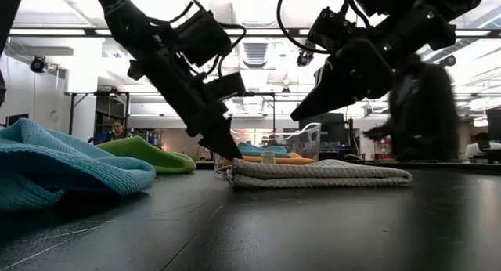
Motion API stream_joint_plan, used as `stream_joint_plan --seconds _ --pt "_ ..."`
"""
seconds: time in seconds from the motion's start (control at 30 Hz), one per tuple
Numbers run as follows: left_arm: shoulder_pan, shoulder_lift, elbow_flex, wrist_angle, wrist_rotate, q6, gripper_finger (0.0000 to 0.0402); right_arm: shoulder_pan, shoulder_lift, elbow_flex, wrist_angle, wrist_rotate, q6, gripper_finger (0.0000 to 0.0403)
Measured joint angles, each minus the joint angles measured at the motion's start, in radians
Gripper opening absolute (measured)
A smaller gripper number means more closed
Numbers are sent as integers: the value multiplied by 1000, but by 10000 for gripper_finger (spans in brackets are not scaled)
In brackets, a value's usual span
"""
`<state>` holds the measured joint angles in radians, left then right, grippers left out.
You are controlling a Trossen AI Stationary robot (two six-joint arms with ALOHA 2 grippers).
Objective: Fold microfiber towels
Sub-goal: Fold the gray microfiber cloth
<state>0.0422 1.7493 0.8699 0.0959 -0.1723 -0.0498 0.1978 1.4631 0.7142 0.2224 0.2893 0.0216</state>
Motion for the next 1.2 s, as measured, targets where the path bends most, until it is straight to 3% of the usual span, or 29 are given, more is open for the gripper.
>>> stream_joint_plan --seconds 0.17,0.43,0.9,1.2 --pt "0 0 1 0 0 3 114 0 0 0 0 0 0 14" --pt "0 5 1 1 7 3 9 0 0 0 0 1 0 14" --pt "0 -67 1 -88 -66 14 0 0 0 0 0 1 0 14" --pt "0 -34 -9 -107 -84 4 0 -3 0 0 -1 1 3 14"
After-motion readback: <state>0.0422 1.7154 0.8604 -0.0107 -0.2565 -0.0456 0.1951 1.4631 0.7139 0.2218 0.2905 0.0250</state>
